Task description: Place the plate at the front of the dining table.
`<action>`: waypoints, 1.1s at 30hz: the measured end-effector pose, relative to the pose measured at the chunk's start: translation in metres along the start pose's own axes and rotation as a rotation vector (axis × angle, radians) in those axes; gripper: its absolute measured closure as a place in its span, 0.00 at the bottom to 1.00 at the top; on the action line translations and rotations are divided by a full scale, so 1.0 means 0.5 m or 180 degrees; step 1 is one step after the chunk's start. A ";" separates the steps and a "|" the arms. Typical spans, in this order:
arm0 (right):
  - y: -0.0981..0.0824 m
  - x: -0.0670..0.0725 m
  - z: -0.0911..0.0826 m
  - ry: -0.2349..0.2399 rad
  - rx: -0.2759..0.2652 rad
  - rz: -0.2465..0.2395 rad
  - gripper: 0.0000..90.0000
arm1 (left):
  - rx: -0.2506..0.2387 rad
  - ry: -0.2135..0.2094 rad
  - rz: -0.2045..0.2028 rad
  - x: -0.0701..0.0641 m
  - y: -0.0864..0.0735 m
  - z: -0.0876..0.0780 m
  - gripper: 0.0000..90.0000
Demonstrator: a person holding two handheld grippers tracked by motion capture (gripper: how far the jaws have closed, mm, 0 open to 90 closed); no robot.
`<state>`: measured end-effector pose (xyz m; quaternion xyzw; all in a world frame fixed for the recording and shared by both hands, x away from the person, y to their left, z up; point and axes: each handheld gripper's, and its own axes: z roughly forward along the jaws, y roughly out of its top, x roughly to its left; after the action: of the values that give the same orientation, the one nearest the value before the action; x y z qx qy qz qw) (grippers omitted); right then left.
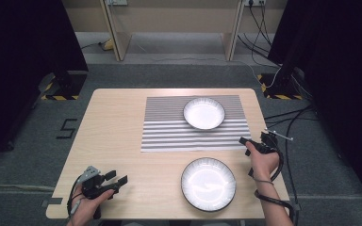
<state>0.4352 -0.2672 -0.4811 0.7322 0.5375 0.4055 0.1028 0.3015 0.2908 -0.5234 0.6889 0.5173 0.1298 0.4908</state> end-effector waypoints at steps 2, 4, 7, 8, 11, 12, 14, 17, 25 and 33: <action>-0.002 -0.005 -0.002 0.0006 -0.0006 -0.0025 0.48 | -0.0002 -0.0002 0.0004 0.000 0.000 0.000 0.37; -0.003 -0.005 -0.004 0.0005 0.0001 -0.0008 0.48 | -0.0001 0.0000 0.0004 0.000 0.000 0.000 0.37; -0.009 -0.011 -0.010 0.0021 -0.0006 0.0014 0.48 | 0.0000 -0.0005 0.0002 0.000 0.000 0.000 0.37; -0.010 -0.012 -0.010 0.0017 -0.0003 0.0018 0.48 | 0.0000 -0.0005 0.0002 0.000 0.000 0.000 0.37; -0.019 -0.017 -0.014 0.0020 0.0006 0.0037 0.48 | 0.0007 -0.0006 0.0010 0.000 0.000 0.000 0.37; -0.020 -0.019 -0.015 0.0004 0.0000 0.0011 0.48 | 0.0007 -0.0006 0.0011 0.000 0.000 0.000 0.37; -0.022 -0.019 -0.016 0.0003 -0.0001 0.0013 0.48 | 0.0007 -0.0007 0.0003 0.000 0.000 0.000 0.37; -0.027 -0.021 -0.023 0.0020 -0.0015 -0.0007 0.48 | 0.0002 -0.0005 0.0011 0.000 0.000 0.000 0.37; -0.033 -0.025 -0.037 0.0033 -0.0028 -0.0009 0.48 | 0.0001 -0.0001 0.0011 -0.001 0.000 0.000 0.37; -0.041 -0.029 -0.051 0.0051 -0.0045 -0.0031 0.48 | 0.0003 -0.0002 0.0013 0.000 0.000 0.000 0.37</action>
<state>0.4018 -0.2787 -0.4835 0.7256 0.5390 0.4146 0.1056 0.3014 0.2906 -0.5235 0.6903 0.5158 0.1303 0.4904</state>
